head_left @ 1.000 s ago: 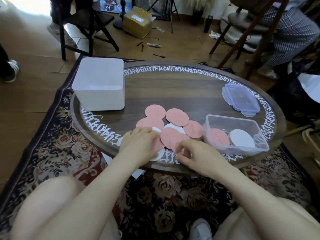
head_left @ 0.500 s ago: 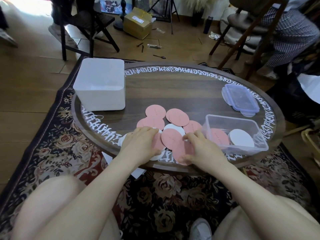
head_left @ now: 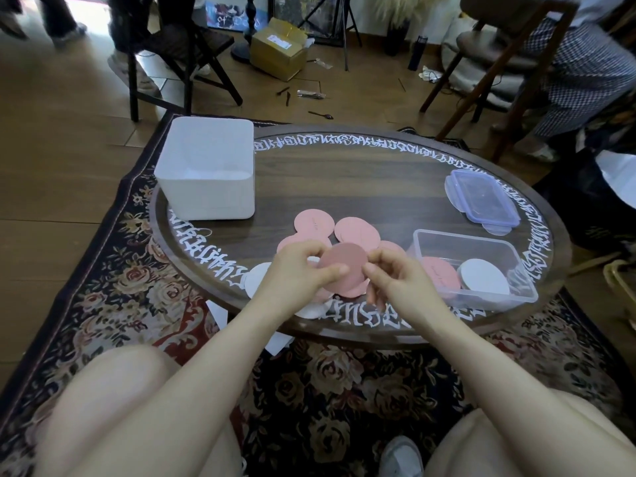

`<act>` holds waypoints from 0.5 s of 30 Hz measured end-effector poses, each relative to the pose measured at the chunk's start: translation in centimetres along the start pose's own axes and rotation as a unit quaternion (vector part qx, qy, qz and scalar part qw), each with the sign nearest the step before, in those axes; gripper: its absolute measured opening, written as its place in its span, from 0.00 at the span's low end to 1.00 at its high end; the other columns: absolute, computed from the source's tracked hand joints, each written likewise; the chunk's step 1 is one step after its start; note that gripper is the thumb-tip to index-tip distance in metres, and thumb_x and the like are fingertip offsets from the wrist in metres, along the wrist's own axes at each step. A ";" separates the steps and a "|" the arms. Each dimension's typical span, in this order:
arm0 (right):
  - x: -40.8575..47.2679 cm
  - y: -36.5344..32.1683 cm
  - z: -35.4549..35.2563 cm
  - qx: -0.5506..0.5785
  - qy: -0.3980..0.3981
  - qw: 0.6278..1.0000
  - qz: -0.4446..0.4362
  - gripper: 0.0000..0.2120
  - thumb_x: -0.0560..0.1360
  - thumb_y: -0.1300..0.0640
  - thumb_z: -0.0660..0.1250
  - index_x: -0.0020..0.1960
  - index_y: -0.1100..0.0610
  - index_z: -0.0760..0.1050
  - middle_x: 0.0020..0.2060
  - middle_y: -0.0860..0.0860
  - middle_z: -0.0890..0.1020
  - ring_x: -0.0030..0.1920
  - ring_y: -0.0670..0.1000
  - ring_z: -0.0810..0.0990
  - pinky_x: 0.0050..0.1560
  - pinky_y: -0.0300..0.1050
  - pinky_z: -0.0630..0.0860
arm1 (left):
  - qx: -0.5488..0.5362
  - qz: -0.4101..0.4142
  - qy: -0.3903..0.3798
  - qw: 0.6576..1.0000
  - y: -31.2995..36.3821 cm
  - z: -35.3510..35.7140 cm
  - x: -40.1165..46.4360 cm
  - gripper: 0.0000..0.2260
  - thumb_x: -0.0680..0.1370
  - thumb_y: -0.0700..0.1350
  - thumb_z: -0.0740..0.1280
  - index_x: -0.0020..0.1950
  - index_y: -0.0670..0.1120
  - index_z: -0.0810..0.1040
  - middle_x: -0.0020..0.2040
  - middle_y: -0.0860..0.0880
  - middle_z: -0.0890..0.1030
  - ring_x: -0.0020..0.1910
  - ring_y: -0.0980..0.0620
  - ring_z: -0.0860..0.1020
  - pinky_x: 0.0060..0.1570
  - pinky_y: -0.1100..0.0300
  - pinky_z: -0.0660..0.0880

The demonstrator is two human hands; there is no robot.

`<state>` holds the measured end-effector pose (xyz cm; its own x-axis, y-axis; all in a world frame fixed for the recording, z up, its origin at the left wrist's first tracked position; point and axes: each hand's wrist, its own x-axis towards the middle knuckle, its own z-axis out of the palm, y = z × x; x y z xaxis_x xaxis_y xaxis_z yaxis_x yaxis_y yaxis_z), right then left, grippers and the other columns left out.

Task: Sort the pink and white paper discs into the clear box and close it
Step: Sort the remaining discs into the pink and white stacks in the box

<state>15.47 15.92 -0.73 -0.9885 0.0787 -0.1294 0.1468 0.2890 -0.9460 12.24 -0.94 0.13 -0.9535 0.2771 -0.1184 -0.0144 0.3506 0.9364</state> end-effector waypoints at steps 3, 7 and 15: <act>1.0 0.8 -0.2 -0.152 0.041 0.986 -0.052 0.08 0.78 0.62 0.63 0.48 0.50 0.77 0.41 0.45 0.78 0.31 0.43 0.72 0.39 0.39 0.73 | -0.117 -0.054 0.086 0.988 0.0 -0.8 0.7 0.11 0.71 0.44 0.74 0.44 0.37 0.79 0.42 0.41 0.81 0.41 0.49 0.78 0.45 0.50 0.77; 1.7 1.9 -0.5 -0.318 -0.015 0.947 -0.041 0.23 0.73 0.47 0.69 0.66 0.48 0.71 0.54 0.43 0.70 0.49 0.40 0.72 0.58 0.45 0.71 | -0.281 -0.141 0.107 0.943 0.0 -1.5 0.6 0.05 0.75 0.38 0.69 0.50 0.40 0.78 0.48 0.42 0.82 0.42 0.43 0.84 0.37 0.52 0.81; 0.9 1.9 0.3 -0.335 -0.010 0.942 0.004 0.35 0.60 0.46 0.80 0.60 0.51 0.66 0.55 0.45 0.68 0.51 0.50 0.73 0.50 0.50 0.73 | -0.294 -0.160 0.126 0.934 -0.1 -1.3 0.5 0.04 0.76 0.36 0.66 0.49 0.43 0.76 0.49 0.41 0.81 0.36 0.47 0.83 0.32 0.56 0.80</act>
<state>14.83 16.29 -2.73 -0.9866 0.0677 -0.1486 0.1389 0.8266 -0.5453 11.34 -2.01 0.39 -0.9117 -0.0027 -0.4110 -0.4028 -0.1925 0.8948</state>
